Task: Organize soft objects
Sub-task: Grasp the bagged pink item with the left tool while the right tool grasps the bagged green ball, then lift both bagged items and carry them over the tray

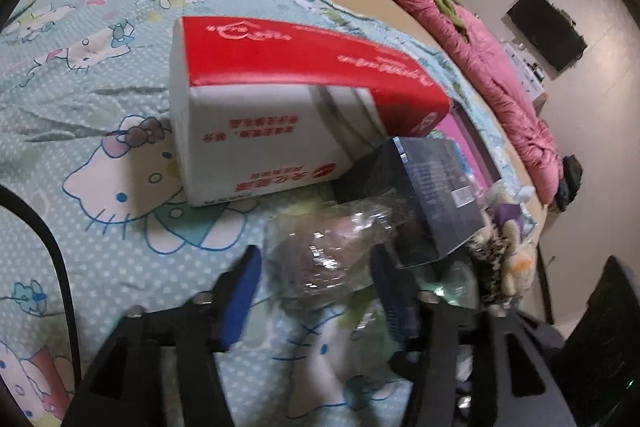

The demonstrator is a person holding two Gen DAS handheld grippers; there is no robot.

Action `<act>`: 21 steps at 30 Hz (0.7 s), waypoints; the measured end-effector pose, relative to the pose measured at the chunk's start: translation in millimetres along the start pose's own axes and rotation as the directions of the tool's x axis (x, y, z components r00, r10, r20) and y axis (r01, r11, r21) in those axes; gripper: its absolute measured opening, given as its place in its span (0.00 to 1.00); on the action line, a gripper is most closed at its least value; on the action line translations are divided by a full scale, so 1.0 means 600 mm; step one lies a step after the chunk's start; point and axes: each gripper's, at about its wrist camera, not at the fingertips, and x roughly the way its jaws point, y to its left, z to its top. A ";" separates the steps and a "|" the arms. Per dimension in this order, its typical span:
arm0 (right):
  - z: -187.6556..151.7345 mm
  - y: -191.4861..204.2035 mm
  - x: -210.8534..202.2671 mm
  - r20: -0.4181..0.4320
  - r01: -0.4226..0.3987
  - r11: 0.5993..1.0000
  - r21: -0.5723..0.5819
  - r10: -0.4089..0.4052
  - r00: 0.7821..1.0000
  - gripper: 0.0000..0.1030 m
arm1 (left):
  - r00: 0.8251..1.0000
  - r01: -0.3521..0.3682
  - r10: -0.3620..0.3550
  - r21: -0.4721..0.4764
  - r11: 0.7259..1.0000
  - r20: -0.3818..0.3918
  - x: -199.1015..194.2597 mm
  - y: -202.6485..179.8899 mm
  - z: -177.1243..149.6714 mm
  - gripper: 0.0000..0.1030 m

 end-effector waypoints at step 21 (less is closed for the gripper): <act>-0.003 0.011 -0.016 0.008 0.000 1.000 -0.004 0.000 1.000 0.42 | 0.998 0.050 -0.051 0.034 0.998 0.021 0.019 -0.013 0.007 0.46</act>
